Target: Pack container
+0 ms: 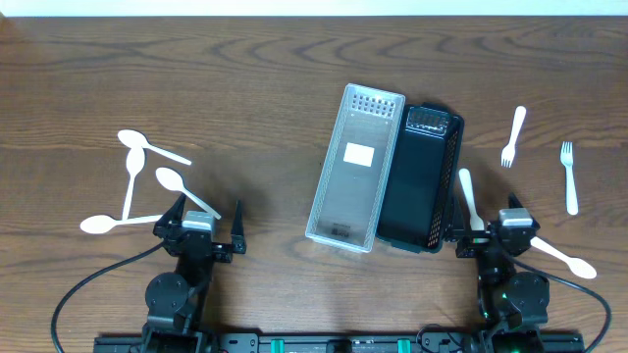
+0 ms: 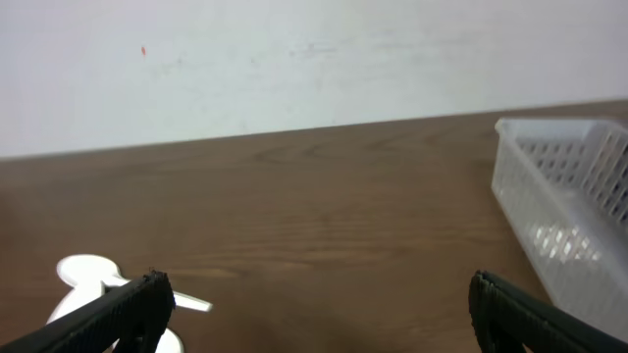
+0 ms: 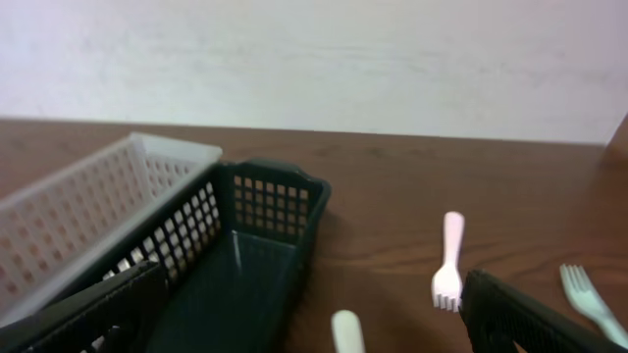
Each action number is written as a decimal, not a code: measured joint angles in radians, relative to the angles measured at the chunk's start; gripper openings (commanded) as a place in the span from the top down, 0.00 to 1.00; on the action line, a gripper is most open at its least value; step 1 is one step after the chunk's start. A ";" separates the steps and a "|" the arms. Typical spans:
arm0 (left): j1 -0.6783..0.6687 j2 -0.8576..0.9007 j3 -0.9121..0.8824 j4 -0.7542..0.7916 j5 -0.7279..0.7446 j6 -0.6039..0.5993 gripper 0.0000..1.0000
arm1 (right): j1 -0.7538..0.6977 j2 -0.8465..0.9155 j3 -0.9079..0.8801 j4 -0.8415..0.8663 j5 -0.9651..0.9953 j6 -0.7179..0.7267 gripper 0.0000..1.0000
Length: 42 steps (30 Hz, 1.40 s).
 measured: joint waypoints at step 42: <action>0.027 1.116 1.107 -0.853 -0.029 -0.264 0.02 | -0.226 1.607 1.185 -0.765 -0.054 0.158 0.99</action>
